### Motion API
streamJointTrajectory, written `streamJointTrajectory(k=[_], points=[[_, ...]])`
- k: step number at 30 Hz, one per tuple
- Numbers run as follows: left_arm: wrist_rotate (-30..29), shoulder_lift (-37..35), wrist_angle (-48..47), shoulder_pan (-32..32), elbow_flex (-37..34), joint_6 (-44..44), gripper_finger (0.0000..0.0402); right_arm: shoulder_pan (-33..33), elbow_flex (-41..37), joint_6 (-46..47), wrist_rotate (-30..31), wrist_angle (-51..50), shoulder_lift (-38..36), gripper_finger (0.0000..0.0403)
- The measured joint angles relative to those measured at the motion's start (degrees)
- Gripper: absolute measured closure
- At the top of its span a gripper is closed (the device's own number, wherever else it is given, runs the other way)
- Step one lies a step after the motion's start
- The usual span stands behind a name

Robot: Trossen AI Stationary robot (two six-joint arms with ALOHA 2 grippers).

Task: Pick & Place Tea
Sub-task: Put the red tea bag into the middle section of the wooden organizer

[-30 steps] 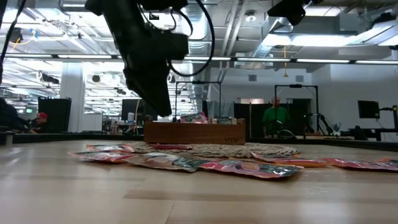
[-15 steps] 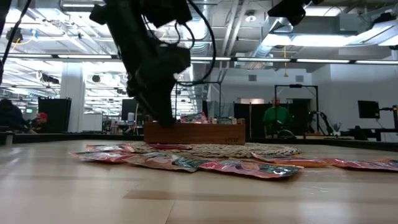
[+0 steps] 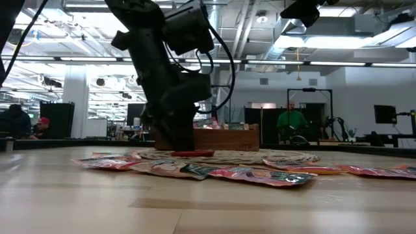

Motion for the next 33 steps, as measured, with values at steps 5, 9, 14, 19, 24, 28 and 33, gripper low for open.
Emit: streamJointTrajectory(k=[5, 9, 14, 19, 24, 28, 33], points=[[1.73, 0.53, 0.31, 0.18, 0.10, -1.59, 0.0313, 0.00, 0.00, 0.00, 0.00, -0.09, 0.00, 0.0179], [2.22, -0.85, 0.84, -0.52, -0.47, -1.68, 0.0388, 0.00, 0.00, 0.00, 0.00, -0.09, 0.02, 0.0179], [2.68, -2.40, 0.84, -1.36, 0.02, -2.52, 0.0399, 0.00, 0.00, 0.02, 0.00, -0.09, 0.01, 0.0179], [0.94, -4.85, 0.44, -3.32, 2.96, -2.66, 0.0400, 0.00, 0.00, -0.71, -0.08, -0.07, 0.00, 0.0179], [-4.76, -8.99, -0.27, -4.79, 7.39, 0.37, 0.0401, -0.02, 0.00, -1.49, -0.11, 1.23, 0.00, 0.0179], [-14.63, -11.67, -3.66, -5.79, 11.62, 3.73, 0.0401, -0.32, 0.00, -1.15, -0.13, 3.88, 0.05, 0.0179], [-34.18, -12.44, -4.83, -7.11, 15.92, 12.18, 0.0401, -1.26, -0.04, -0.42, -0.35, 7.99, 4.52, 0.0179]])
